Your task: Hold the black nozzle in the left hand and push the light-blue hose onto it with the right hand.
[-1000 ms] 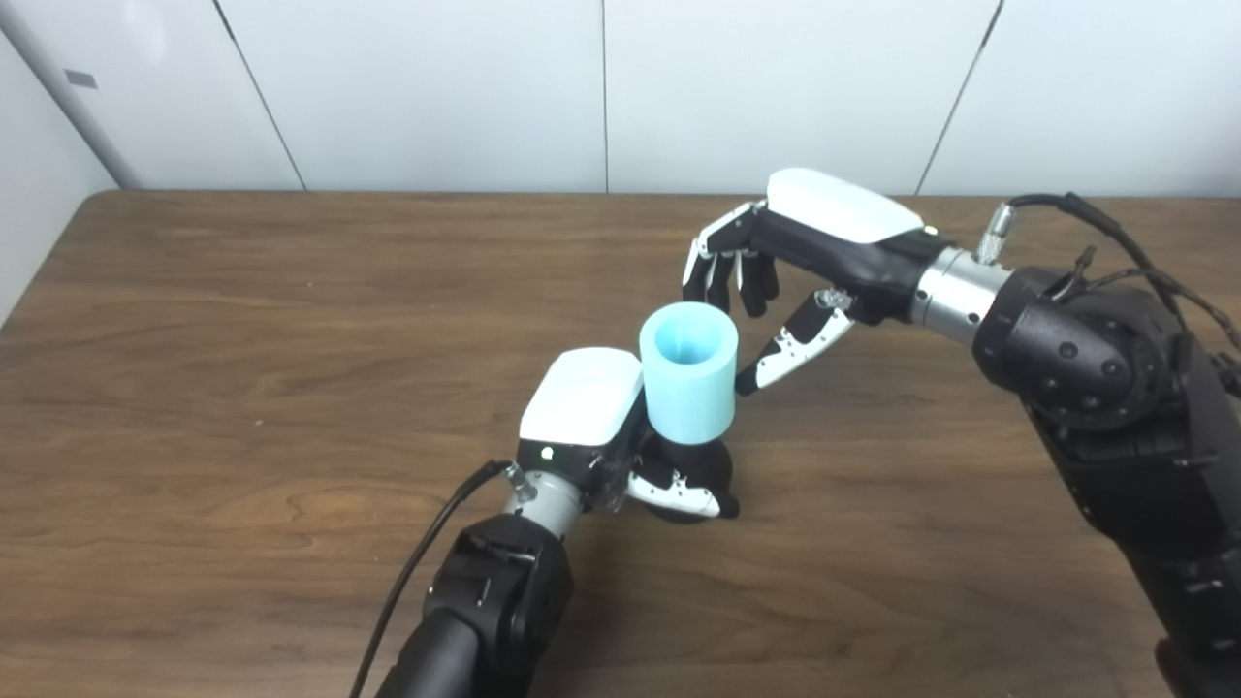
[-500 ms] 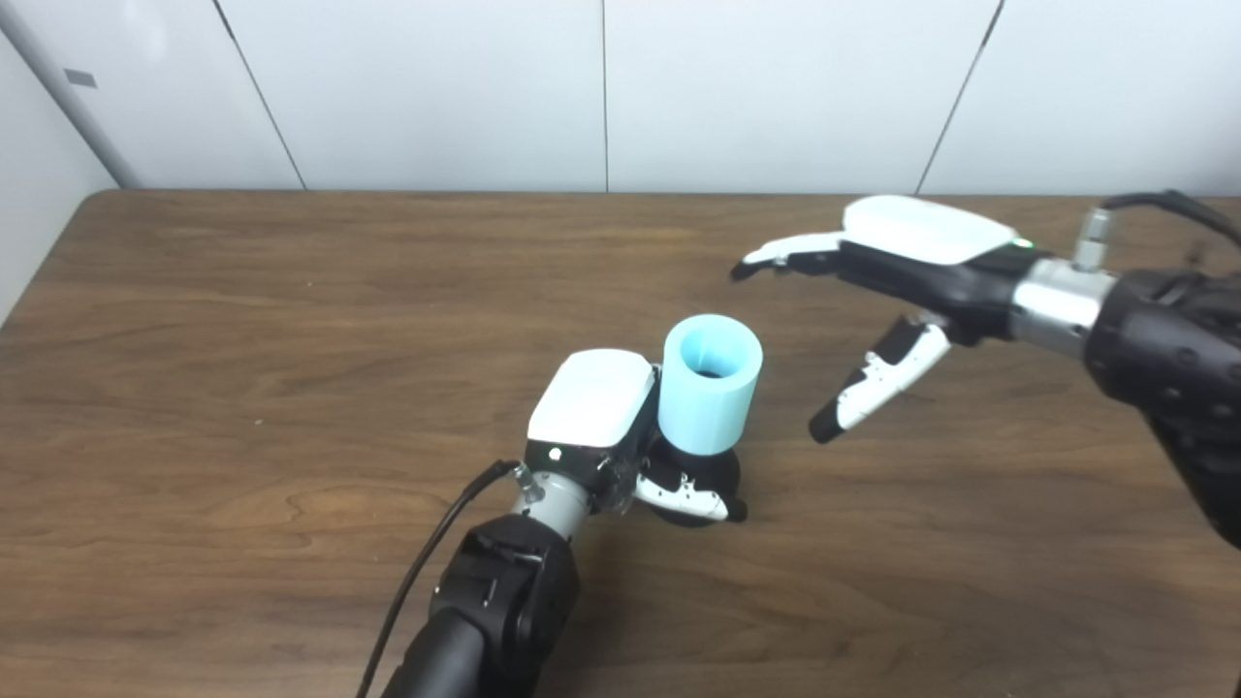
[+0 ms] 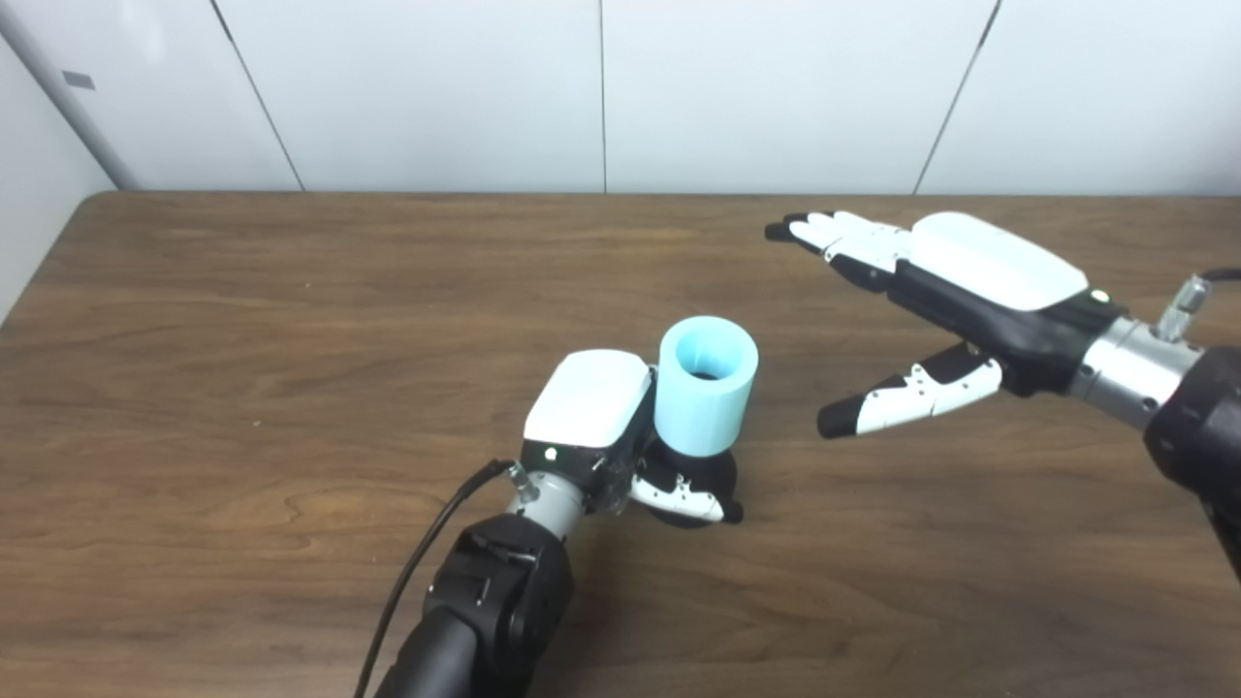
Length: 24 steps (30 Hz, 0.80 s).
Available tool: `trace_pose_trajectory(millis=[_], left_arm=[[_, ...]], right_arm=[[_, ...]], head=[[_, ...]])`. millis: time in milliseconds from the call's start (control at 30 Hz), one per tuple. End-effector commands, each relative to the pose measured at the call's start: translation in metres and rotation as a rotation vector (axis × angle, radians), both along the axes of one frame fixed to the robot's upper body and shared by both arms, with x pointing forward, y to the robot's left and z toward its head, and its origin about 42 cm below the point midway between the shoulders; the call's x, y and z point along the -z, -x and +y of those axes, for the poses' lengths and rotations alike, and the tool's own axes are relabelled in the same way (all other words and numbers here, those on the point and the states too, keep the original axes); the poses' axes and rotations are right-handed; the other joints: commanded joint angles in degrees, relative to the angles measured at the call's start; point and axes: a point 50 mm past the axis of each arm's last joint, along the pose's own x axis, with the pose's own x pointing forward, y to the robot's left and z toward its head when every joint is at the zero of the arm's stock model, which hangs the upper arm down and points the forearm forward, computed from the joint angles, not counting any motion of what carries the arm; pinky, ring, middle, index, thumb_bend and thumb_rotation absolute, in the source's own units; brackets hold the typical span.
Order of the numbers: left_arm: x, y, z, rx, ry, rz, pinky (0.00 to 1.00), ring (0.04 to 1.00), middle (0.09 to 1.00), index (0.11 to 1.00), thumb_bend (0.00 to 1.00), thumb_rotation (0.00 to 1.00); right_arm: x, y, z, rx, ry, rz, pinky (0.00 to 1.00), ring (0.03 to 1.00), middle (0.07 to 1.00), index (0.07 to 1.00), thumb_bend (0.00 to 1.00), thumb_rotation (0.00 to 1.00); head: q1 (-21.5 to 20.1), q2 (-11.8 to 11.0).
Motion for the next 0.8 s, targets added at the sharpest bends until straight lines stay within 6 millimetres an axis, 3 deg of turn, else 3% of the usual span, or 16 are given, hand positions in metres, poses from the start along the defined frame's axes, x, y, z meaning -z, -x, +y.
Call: trace_pose_trajectory(millis=[0, 200, 400, 767], left_arm=[[0.005, 0.002, 0.003, 0.005, -0.031, 0.032, 0.84, 0.657, 0.507, 0.474, 0.52, 0.00], [0.007, 0.002, 0.005, 0.004, -0.027, 0.032, 0.84, 0.655, 0.504, 0.477, 0.52, 0.00], [0.008, 0.002, 0.005, 0.005, -0.030, 0.040, 0.84, 0.667, 0.511, 0.472, 0.52, 0.00], [0.008, 0.001, 0.005, 0.004, -0.043, 0.043, 0.84, 0.671, 0.519, 0.466, 0.52, 0.00]], right_arm=[[-0.015, 0.009, 0.002, -0.027, -0.023, -0.121, 0.95, 1.000, 1.000, 0.996, 0.64, 0.88], [-0.013, 0.024, 0.009, -0.091, -0.106, -0.183, 0.95, 1.000, 1.000, 0.961, 0.61, 0.88], [-0.008, 0.038, 0.019, -0.160, -0.110, -0.207, 0.98, 1.000, 0.998, 0.918, 0.59, 0.81], [0.014, 0.046, 0.032, -0.189, -0.020, -0.158, 0.94, 0.993, 0.988, 0.926, 0.59, 0.88]], head=[[0.00, 0.00], [-0.02, 0.10], [-0.31, 0.16], [-0.10, 0.31]])
